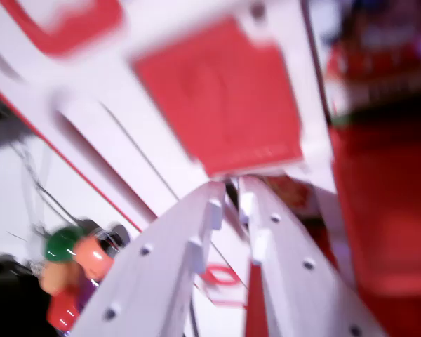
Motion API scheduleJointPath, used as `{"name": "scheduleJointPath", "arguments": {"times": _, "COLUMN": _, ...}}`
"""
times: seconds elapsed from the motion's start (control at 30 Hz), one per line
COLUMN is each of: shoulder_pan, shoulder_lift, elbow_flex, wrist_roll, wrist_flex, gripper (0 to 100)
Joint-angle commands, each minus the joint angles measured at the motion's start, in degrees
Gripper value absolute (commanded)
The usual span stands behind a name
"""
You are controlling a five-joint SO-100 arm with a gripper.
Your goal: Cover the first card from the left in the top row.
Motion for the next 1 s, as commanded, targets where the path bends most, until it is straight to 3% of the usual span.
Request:
{"name": "scheduleJointPath", "arguments": {"times": 0.0, "shoulder_pan": 0.4, "shoulder_lift": 14.9, "elbow_flex": -3.7, "wrist_roll": -2.6, "wrist_flex": 3.1, "gripper": 2}}
{"name": "scheduleJointPath", "arguments": {"times": 0.37, "shoulder_pan": -1.5, "shoulder_lift": 32.3, "elbow_flex": 1.7, "wrist_roll": -7.2, "wrist_flex": 14.8, "gripper": 2}}
{"name": "scheduleJointPath", "arguments": {"times": 0.67, "shoulder_pan": -0.1, "shoulder_lift": 47.5, "elbow_flex": 9.1, "wrist_roll": -18.7, "wrist_flex": 28.6, "gripper": 2}}
{"name": "scheduleJointPath", "arguments": {"times": 0.97, "shoulder_pan": 5.3, "shoulder_lift": 64.2, "elbow_flex": 18.7, "wrist_roll": -31.7, "wrist_flex": 31.6, "gripper": 2}}
